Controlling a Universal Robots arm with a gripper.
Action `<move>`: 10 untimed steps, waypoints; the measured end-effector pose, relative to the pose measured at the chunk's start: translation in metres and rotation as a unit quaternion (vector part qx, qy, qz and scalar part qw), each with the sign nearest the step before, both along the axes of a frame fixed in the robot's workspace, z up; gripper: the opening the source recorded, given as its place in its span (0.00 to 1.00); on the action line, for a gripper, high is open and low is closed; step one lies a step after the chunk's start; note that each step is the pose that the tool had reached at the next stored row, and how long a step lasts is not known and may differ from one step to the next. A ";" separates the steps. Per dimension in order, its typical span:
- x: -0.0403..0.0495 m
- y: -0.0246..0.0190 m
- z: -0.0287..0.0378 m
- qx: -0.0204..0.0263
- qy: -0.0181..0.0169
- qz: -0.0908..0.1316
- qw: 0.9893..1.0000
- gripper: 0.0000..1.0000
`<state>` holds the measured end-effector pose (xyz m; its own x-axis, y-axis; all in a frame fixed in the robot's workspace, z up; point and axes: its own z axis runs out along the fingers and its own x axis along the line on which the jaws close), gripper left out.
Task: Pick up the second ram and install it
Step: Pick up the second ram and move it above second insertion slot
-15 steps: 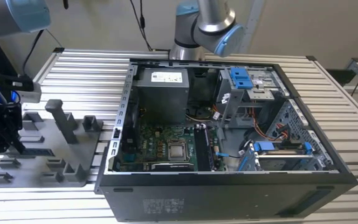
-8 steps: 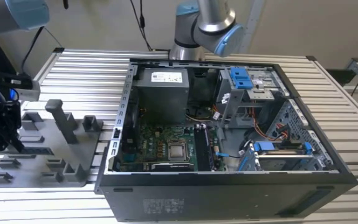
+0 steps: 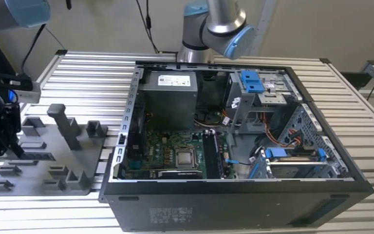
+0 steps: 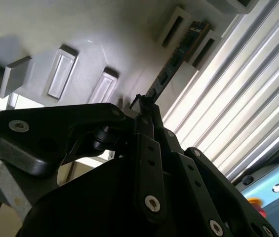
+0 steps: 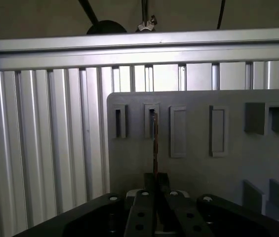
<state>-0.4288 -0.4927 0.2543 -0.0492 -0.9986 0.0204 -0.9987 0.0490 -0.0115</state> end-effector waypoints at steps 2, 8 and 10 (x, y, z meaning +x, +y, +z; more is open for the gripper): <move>0.0000 0.0000 0.0013 0.000 0.000 0.000 1.000 0.14; 0.0000 0.0000 0.0053 0.000 0.000 0.000 1.000 0.14; -0.0001 0.0000 0.0065 0.000 0.000 0.000 1.000 0.14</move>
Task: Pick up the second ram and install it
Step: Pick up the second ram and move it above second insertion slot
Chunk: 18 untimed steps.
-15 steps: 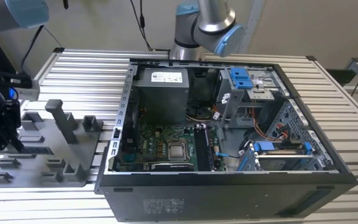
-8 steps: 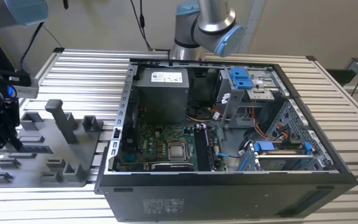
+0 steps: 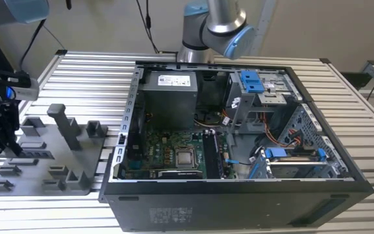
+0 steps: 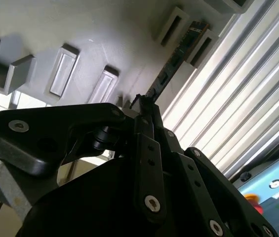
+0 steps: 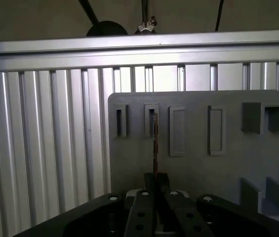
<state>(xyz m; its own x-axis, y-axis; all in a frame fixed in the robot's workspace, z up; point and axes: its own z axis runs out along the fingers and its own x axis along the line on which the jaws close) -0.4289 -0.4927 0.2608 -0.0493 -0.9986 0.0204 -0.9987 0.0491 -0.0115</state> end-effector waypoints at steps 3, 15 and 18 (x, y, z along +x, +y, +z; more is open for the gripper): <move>0.0000 0.0000 0.0018 0.000 0.000 0.000 1.000 0.14; 0.0000 0.0000 0.0096 0.000 0.000 0.000 1.000 0.14; 0.0000 0.0000 0.0115 0.000 0.000 0.000 1.000 0.14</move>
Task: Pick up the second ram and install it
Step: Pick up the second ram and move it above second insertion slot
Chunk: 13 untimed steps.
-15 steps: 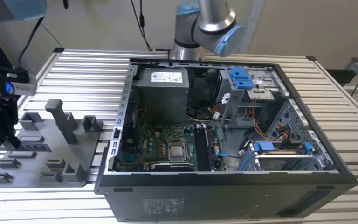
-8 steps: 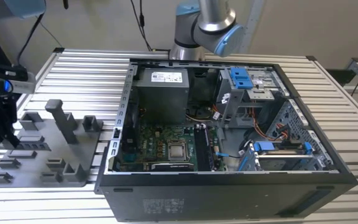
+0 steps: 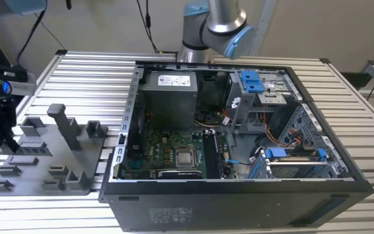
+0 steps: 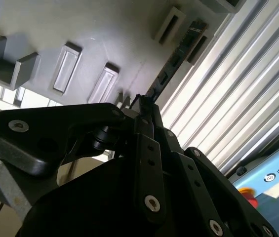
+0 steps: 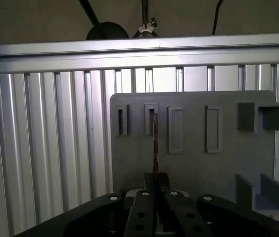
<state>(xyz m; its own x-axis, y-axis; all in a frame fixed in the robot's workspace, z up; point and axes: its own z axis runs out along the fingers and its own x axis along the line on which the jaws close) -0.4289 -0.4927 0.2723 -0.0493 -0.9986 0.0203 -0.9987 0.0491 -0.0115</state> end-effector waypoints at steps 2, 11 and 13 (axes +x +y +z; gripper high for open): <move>0.0000 0.0000 0.0014 0.000 0.000 0.000 1.000 0.14; 0.0001 -0.0001 0.0072 0.000 0.000 0.000 1.000 0.14; 0.0001 -0.0001 0.0085 0.000 0.000 0.000 1.000 0.14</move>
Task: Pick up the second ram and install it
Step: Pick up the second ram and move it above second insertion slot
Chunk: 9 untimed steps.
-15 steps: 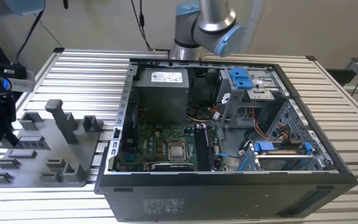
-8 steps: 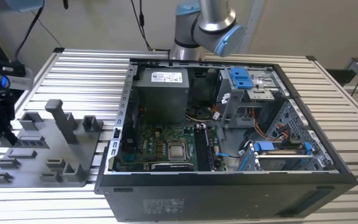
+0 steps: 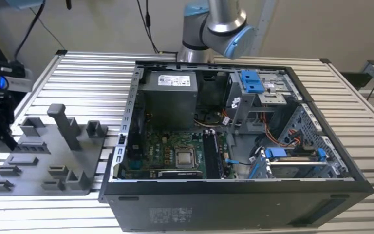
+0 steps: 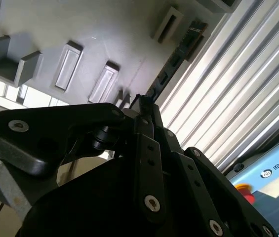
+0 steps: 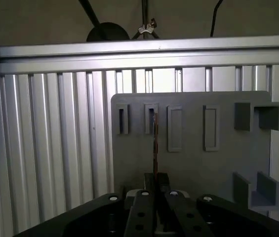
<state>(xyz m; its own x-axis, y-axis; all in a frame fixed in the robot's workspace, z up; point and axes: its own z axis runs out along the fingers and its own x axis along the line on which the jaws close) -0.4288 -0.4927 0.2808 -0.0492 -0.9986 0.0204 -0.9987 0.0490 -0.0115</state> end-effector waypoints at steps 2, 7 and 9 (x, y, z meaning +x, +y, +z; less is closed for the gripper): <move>0.0000 0.0000 0.0013 0.000 0.000 0.000 1.000 0.14; 0.0000 0.0000 0.0042 0.000 0.000 0.000 1.000 0.14; 0.0000 0.0000 0.0054 0.000 0.000 0.000 1.000 0.14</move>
